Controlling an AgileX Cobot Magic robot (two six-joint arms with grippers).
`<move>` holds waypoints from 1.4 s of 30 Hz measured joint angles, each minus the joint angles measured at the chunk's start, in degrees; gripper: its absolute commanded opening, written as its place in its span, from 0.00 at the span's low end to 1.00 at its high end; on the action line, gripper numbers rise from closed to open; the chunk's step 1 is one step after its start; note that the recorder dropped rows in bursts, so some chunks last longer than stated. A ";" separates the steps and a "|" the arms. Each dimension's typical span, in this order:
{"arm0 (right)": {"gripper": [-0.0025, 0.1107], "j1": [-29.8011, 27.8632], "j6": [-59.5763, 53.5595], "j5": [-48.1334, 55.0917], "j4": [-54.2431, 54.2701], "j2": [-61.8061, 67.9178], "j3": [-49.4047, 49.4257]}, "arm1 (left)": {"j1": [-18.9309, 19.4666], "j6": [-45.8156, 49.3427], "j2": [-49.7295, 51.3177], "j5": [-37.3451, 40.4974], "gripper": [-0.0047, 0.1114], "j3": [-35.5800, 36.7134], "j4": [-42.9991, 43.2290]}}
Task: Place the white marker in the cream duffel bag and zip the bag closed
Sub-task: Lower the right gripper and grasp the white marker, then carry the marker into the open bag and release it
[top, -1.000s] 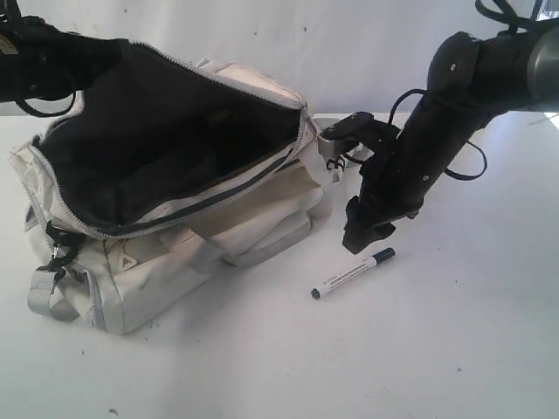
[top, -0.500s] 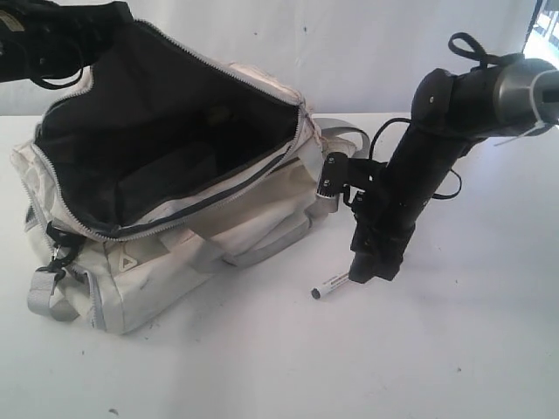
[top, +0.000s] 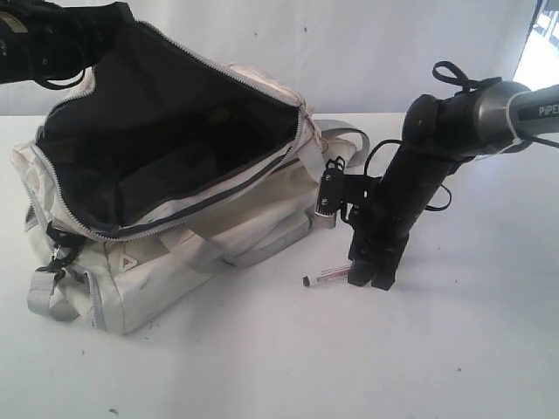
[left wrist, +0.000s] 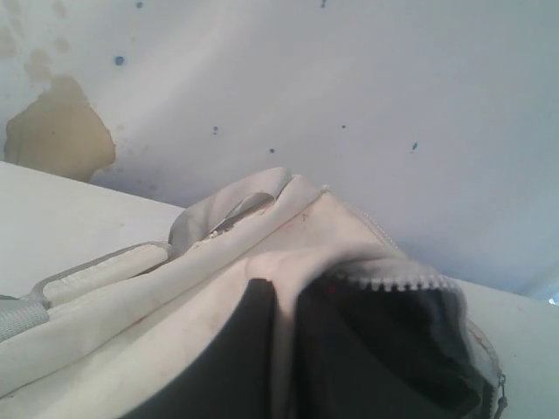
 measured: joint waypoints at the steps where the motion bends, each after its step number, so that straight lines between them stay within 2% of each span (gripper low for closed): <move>1: 0.38 0.00 0.01 0.11 -0.09 0.00 0.00 | 0.00 0.00 0.10 0.00 0.04 0.00 0.00; 5: 0.33 0.00 0.01 0.11 -0.22 0.09 0.00 | 0.00 0.00 0.13 0.00 0.04 0.00 0.00; 7: 0.25 0.00 0.01 0.11 -0.22 0.09 0.00 | 0.00 0.00 0.17 0.00 0.04 0.00 0.00; 11: 0.02 0.00 0.79 1.58 -0.22 0.09 0.00 | 0.00 0.00 0.26 0.00 0.04 0.00 0.00; 19: 0.02 0.00 6.62 4.01 -0.10 -0.02 0.00 | 0.00 0.00 0.26 0.00 0.04 0.00 0.00; 29: 0.02 0.00 7.24 3.84 2.66 -5.67 0.00 | 0.00 0.00 0.26 -1.89 0.04 0.00 0.00; 36: 0.02 0.00 7.24 -0.16 9.36 -8.80 0.00 | 0.00 0.00 0.30 -2.90 0.04 0.00 0.00; 42: 0.02 4.07 4.30 -7.92 13.95 -10.55 0.00 | 0.00 0.10 0.30 -3.58 0.04 0.00 0.00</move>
